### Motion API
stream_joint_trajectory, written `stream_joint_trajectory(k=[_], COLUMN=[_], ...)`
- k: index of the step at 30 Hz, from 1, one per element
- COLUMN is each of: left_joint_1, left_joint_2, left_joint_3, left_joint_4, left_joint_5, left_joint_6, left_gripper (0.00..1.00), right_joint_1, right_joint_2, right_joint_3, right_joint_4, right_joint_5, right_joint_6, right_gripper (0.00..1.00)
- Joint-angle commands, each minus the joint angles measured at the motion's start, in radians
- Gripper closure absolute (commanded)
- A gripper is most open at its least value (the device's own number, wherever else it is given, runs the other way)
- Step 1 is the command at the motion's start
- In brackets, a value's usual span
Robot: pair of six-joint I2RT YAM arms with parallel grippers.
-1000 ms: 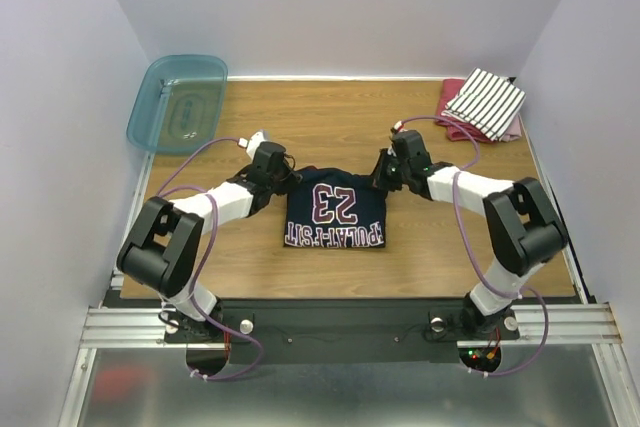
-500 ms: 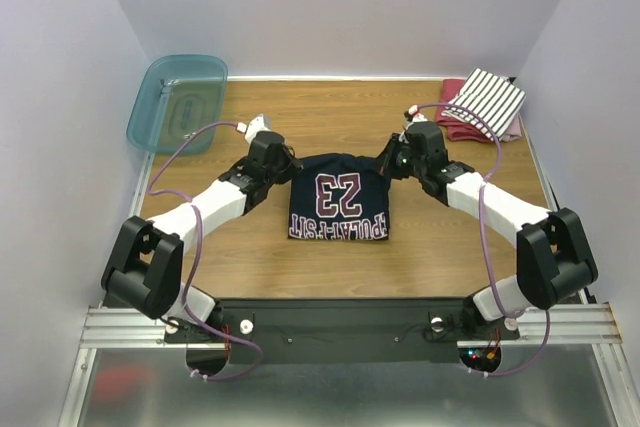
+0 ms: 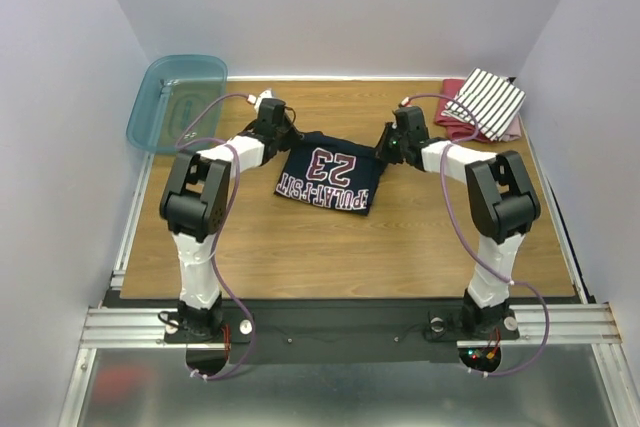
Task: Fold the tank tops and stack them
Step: Fold the tank top
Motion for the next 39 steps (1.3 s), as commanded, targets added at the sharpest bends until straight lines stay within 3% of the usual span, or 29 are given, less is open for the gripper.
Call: stream_joint_trajectory(k=[1, 2, 5, 7, 8, 13, 14, 16, 17, 20, 23, 28, 30, 34, 39], left_joint_1=[0.018, 0.023, 0.034, 0.041, 0.043, 0.04, 0.032, 0.018, -0.009, -0.057, -0.097, -0.143, -0.154, -0.177, -0.256], left_joint_2=[0.053, 0.052, 0.01, -0.02, -0.06, -0.198, -0.235, -0.278, -0.284, -0.277, -0.233, -0.127, -0.07, -0.018, -0.051], left_joint_3=[0.087, 0.094, 0.094, 0.095, 0.091, 0.025, -0.013, -0.061, -0.104, -0.141, -0.166, -0.141, -0.127, -0.159, -0.239], left_joint_4=[0.094, 0.1, 0.134, 0.137, 0.129, 0.054, 0.021, 0.011, 0.004, -0.029, -0.052, -0.084, -0.113, -0.125, -0.096], left_joint_5=[0.099, 0.099, 0.093, 0.09, 0.069, -0.046, -0.081, -0.085, -0.092, -0.141, -0.159, -0.198, -0.227, -0.232, -0.217], left_joint_6=[0.063, 0.064, 0.072, 0.082, 0.096, 0.118, 0.109, 0.098, 0.098, 0.095, 0.089, 0.105, 0.106, 0.063, -0.011], left_gripper=[0.73, 0.7, 0.55, 0.53, 0.34, 0.32, 0.35, 0.43, 0.54, 0.74, 0.88, 0.93, 1.0, 1.0, 1.0], right_joint_1=[-0.033, -0.033, -0.033, -0.033, -0.033, -0.031, -0.025, -0.004, 0.007, 0.033, 0.033, 0.024, 0.012, 0.004, 0.002], right_joint_2=[0.025, 0.019, -0.018, -0.053, -0.07, -0.206, -0.217, -0.234, -0.227, -0.141, -0.057, 0.097, 0.115, 0.163, 0.236], right_joint_3=[0.066, 0.07, 0.086, 0.086, 0.074, -0.002, -0.029, -0.052, -0.055, -0.02, 0.041, 0.116, 0.129, 0.167, 0.263], right_joint_4=[0.009, 0.009, 0.007, 0.009, 0.009, -0.055, -0.055, -0.055, -0.054, -0.055, -0.055, -0.077, -0.086, -0.109, -0.155], right_joint_5=[0.01, 0.01, 0.027, 0.035, 0.047, 0.079, 0.063, 0.061, 0.062, 0.061, 0.065, 0.11, 0.121, 0.115, 0.087], right_joint_6=[-0.005, -0.008, -0.017, -0.022, -0.021, -0.002, 0.008, 0.022, 0.022, 0.019, 0.013, 0.007, 0.018, 0.012, -0.024], right_gripper=[0.76, 0.56, 0.31, 0.26, 0.21, 0.22, 0.3, 0.34, 0.39, 0.52, 0.57, 0.58, 0.58, 0.57, 0.48])
